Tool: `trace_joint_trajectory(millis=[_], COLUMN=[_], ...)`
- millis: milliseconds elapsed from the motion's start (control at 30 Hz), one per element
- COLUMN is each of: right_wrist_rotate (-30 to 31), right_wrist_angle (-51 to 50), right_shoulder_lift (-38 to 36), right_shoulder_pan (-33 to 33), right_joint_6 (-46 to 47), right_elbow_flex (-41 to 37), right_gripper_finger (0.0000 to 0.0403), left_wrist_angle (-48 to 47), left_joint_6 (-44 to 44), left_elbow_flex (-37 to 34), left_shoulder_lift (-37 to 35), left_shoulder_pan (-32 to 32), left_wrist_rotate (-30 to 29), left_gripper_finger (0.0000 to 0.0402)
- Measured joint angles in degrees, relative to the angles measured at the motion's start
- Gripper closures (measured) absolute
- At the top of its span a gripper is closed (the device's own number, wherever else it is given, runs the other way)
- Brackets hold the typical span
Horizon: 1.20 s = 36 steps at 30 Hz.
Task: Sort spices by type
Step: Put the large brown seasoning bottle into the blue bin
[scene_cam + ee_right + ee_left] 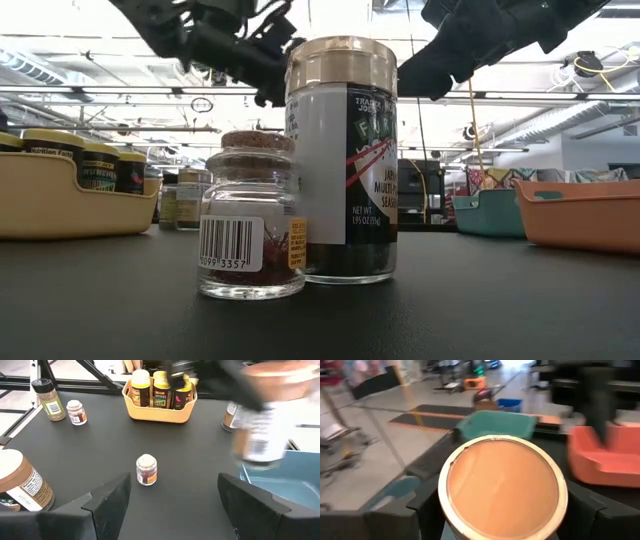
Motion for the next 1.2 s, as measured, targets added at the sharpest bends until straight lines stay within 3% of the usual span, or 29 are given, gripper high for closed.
trace_joint_trajectory(millis=[167,400,733,1200], right_wrist_rotate=[0.82,3.21,3.19,3.17], right_wrist_angle=[0.05,-1.43,-1.65,-1.59], right_shoulder_lift=[0.0,-0.02,-0.02,-0.02], right_shoulder_pan=[-0.11,-0.43,-0.44,-0.44], right_joint_6=[0.0,-0.59,-0.9,-0.59], right_elbow_flex=[0.0,0.0,0.0,0.0], right_gripper_finger=[0.011,0.011,0.011,0.011], left_wrist_angle=[-5.63,-4.9,-3.85,-4.73], left_joint_6=[0.51,-2.56,-6.25,-7.51], left_elbow_flex=[8.56,15.03,15.79,15.8], left_shoulder_lift=[6.26,15.58,23.45,24.78], left_shoulder_pan=[8.49,15.97,18.52,20.82], left_wrist_rotate=[0.57,6.44,8.38,7.34], left_gripper_finger=[0.0126,0.0126,0.0126,0.0126])
